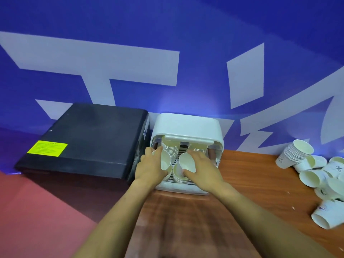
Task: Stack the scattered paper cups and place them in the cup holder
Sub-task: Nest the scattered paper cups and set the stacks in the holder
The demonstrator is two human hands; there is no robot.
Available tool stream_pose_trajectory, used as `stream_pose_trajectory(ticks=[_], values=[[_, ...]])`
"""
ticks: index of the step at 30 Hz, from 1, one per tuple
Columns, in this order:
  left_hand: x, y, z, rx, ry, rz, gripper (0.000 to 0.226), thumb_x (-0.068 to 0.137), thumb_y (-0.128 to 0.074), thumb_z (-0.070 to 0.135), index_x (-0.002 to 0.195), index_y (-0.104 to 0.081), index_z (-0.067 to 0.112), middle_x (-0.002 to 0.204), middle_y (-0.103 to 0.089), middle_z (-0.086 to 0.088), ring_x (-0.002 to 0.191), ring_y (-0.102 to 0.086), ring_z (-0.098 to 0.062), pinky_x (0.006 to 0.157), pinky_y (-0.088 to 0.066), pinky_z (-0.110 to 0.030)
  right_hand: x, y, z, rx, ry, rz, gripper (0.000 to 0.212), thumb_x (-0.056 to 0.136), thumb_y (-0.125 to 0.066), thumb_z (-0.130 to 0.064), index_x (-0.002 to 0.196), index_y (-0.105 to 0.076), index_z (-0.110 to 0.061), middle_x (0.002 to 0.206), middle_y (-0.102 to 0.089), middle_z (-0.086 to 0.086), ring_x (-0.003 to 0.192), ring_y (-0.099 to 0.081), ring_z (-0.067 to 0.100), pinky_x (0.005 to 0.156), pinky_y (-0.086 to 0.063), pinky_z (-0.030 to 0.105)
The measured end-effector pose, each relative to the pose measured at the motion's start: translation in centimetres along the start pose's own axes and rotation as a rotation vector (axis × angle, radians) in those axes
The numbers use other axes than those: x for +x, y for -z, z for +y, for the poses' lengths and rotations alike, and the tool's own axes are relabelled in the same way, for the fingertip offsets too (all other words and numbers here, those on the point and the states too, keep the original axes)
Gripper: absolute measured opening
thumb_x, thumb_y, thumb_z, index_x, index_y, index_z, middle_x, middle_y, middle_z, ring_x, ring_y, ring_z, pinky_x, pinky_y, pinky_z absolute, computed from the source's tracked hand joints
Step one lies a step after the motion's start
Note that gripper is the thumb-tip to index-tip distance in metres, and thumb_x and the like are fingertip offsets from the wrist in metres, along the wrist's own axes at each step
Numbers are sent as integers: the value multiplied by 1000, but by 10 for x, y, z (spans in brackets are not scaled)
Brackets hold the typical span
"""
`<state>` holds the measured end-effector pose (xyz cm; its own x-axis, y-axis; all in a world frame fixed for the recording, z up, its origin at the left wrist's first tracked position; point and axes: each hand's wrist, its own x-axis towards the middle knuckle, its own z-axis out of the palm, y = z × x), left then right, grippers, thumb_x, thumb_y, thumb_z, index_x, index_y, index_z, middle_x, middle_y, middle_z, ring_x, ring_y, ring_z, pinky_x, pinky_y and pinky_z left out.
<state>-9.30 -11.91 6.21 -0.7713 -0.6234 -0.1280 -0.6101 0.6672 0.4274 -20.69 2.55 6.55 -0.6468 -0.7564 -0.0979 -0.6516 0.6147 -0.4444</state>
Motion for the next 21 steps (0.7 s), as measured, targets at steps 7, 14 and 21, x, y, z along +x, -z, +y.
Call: stream_pose_trajectory(ticks=[7, 14, 21], values=[[15, -6, -5, -8, 28, -52, 73, 81, -67, 40, 141, -28, 27, 134, -32, -5, 116, -46, -29, 89, -48, -41, 13, -13, 1, 18, -8, -21, 69, 85, -59, -42, 144, -27, -31, 147, -38, -2, 134, -36, 21, 102, -38, 35], [24, -15, -11, 14, 40, -134, 66, 81, -64, 42, 137, -33, 26, 133, -35, -7, 116, -45, -30, 89, -47, -43, 20, -27, 4, 22, -28, -34, 67, 85, -58, -46, 144, -28, -31, 146, -38, -5, 132, -38, 20, 103, -38, 36], [25, -38, -22, -9, 63, -289, 84, 76, -70, 33, 144, -22, 27, 144, -30, -3, 130, -34, -30, 101, -41, -47, 16, -40, 21, -8, -94, -225, 80, 82, -59, -55, 147, -19, -34, 153, -29, -9, 130, -41, 22, 105, -38, 39]])
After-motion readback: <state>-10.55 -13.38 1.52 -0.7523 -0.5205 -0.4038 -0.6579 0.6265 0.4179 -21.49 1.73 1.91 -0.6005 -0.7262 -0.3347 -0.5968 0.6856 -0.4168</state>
